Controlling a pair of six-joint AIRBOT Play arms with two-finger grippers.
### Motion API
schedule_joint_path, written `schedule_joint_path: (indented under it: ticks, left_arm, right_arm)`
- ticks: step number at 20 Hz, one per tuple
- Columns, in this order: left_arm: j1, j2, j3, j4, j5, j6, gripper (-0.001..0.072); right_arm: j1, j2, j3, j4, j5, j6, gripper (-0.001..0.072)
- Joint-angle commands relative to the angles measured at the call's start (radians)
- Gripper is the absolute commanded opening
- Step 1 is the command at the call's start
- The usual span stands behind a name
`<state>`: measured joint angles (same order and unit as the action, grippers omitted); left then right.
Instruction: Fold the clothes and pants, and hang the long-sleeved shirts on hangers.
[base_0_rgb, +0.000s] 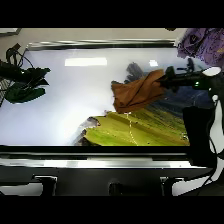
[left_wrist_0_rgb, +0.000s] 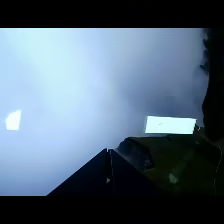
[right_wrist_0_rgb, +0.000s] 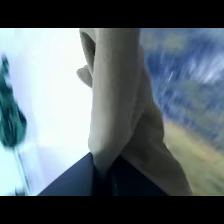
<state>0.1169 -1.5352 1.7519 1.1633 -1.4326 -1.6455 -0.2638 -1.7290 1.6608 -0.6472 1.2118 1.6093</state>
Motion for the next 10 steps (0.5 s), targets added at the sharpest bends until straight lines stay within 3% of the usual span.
schedule_joint_path:
  ticks: [1,6,10]
  left_arm:
    - [0.0,0.0,0.0,0.0,0.0,-0.001,0.0022]
    - [0.0,0.0,0.0,-0.004,-0.01,-0.002,0.0021]
    - [0.0,0.0,0.0,-0.004,-0.047,-0.001,0.0021]
  right_arm:
    - [-0.113,0.003,0.137,-0.089,0.017,0.147,0.0026]
    - [-0.246,0.056,0.166,-0.151,-0.02,0.248,0.0026]
    - [-0.316,0.127,0.166,-0.313,-0.04,0.412,0.0026]
